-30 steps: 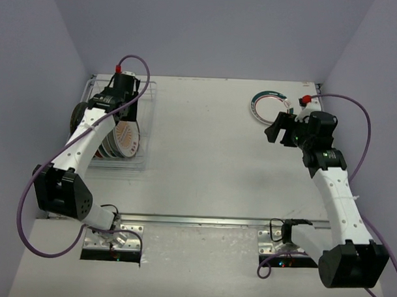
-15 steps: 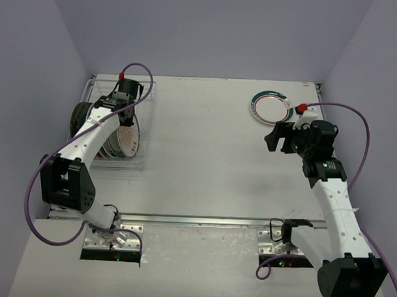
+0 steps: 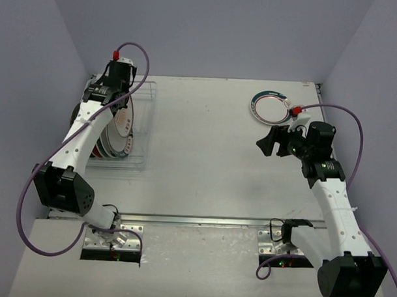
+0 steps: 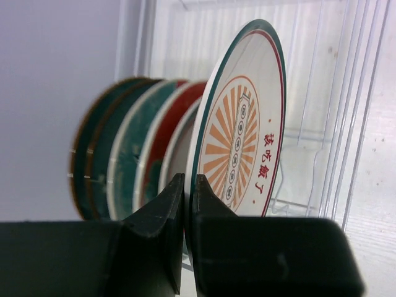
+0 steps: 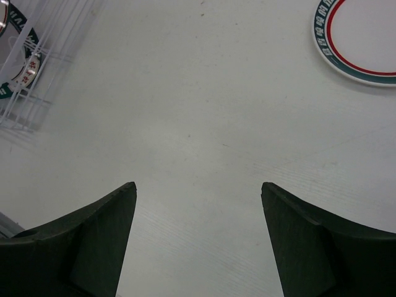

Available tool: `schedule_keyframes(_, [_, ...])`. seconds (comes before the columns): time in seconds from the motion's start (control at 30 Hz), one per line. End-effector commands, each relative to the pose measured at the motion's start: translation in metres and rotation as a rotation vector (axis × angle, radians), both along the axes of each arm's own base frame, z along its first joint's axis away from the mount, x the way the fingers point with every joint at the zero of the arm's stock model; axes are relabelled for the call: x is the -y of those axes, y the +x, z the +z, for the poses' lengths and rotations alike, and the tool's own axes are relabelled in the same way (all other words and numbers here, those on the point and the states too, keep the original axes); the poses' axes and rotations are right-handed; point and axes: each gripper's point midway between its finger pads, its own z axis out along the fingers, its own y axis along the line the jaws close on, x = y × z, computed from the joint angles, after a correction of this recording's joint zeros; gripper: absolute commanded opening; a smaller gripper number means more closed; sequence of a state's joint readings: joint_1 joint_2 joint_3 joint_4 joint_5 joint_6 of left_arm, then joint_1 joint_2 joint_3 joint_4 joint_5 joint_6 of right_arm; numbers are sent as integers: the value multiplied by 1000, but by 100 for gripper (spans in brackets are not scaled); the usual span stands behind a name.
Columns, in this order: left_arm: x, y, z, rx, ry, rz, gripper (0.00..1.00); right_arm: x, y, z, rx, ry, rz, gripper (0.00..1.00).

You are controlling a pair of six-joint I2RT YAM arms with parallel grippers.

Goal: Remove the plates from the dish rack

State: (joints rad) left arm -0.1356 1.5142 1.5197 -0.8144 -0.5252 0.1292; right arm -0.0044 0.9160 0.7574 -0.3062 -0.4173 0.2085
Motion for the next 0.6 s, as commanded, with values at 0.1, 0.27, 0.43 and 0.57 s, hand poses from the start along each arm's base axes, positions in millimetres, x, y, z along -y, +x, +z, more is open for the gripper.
schedule_keyframes(0.1, [47, -8, 150, 417, -172, -307, 0, -42, 2, 27, 50, 95, 196, 81])
schedule_keyframes(0.27, [129, -43, 153, 390, -424, -728, 0, -79, 0, 39, 33, 137, 309, 81])
schedule_keyframes(0.43, [192, -81, 137, 288, -574, -976, 0, -124, -3, 43, -43, 195, 423, 80])
schedule_keyframes(0.57, [211, -97, 126, 227, -632, -1059, 0, -149, -4, 40, -74, 205, 474, 80])
